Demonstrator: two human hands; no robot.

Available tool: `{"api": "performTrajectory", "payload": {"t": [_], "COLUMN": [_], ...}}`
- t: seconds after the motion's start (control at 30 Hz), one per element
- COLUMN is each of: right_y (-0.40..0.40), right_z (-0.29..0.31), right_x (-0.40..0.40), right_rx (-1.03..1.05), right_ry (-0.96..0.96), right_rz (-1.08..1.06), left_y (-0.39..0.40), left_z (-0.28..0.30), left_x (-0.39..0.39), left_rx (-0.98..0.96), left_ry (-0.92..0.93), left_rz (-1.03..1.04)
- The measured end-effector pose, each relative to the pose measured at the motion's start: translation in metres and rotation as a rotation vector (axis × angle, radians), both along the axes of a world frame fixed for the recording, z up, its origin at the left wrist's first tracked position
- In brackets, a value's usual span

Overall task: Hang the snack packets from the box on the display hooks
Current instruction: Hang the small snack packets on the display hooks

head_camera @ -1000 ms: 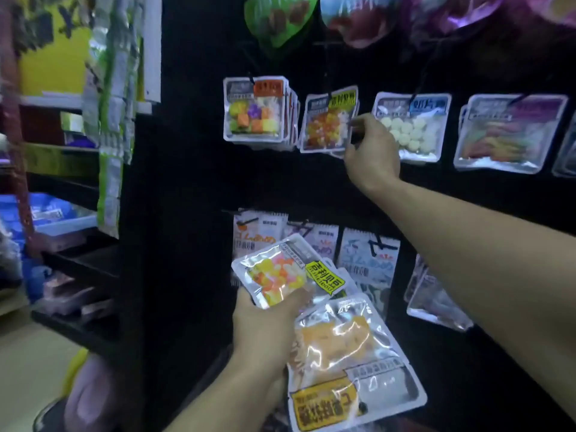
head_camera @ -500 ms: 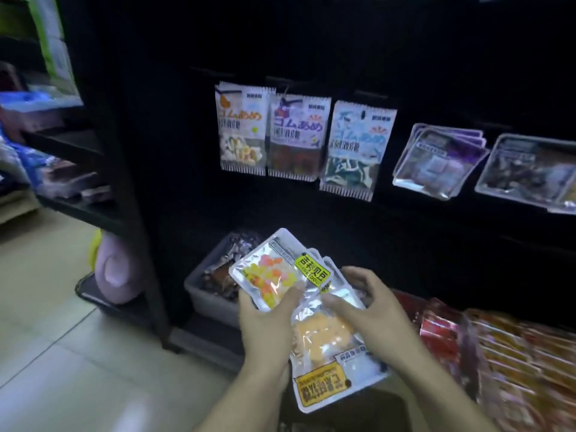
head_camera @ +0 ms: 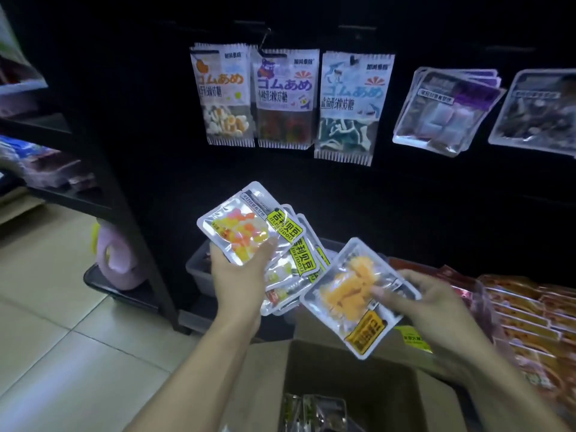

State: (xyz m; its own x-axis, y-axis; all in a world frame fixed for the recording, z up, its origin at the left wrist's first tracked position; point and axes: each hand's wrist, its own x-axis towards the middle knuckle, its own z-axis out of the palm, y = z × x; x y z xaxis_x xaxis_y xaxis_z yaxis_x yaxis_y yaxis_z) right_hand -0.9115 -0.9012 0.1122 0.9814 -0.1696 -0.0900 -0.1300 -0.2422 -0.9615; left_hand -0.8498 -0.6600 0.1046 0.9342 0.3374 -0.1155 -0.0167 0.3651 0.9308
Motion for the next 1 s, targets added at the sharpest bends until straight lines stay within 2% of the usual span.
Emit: {"api": "performTrajectory", "payload": {"t": [0.1,0.17,0.3,0.33,0.4,0.53,0.6,0.67,0.73,0.8,0.87,1.0], "right_y": [-0.015,-0.018,-0.03,-0.035,-0.043,-0.034,-0.032,-0.027,-0.021,-0.016,-0.013,-0.004], "right_z": [0.002,0.002,0.001,0.0,-0.004,-0.005,0.005,0.012,0.007,-0.002,-0.003,0.004], "right_x": [0.001,0.006,0.019,0.022,0.026,0.026,0.022,0.021,0.022,0.023,0.021,0.017], "right_rx": [0.193,0.326,0.587,0.594,0.507,0.348,0.345,0.302,0.051,-0.182,-0.203,-0.273], "right_ry": [-0.075,-0.103,-0.218,-0.247,-0.275,-0.382,-0.43,-0.352,-0.275,-0.182,-0.113,-0.134], "right_rz": [0.009,-0.071,-0.505,-0.617,-0.694,-0.683,-0.566,-0.336,-0.156,-0.078,-0.031,0.077], "left_y": [-0.007,-0.014,-0.021,-0.021,-0.023,-0.028,-0.028,-0.029,-0.031,-0.033,-0.032,-0.038], "left_z": [-0.004,-0.004,-0.007,-0.007,-0.008,-0.017,-0.02,-0.018,-0.014,-0.011,-0.013,-0.017], "left_x": [-0.002,-0.007,-0.014,-0.015,-0.016,-0.019,-0.018,-0.018,-0.02,-0.021,-0.022,-0.031], "left_rx": [0.077,0.104,0.04,0.042,0.061,0.16,0.212,0.233,0.24,0.279,0.302,0.354], "left_ry": [0.019,0.022,0.048,0.049,0.051,0.072,0.064,0.048,0.044,0.045,0.034,0.058], "left_rz": [-0.164,-0.315,-0.497,-0.518,-0.551,-0.485,-0.44,-0.471,-0.545,-0.588,-0.622,-0.745]}}
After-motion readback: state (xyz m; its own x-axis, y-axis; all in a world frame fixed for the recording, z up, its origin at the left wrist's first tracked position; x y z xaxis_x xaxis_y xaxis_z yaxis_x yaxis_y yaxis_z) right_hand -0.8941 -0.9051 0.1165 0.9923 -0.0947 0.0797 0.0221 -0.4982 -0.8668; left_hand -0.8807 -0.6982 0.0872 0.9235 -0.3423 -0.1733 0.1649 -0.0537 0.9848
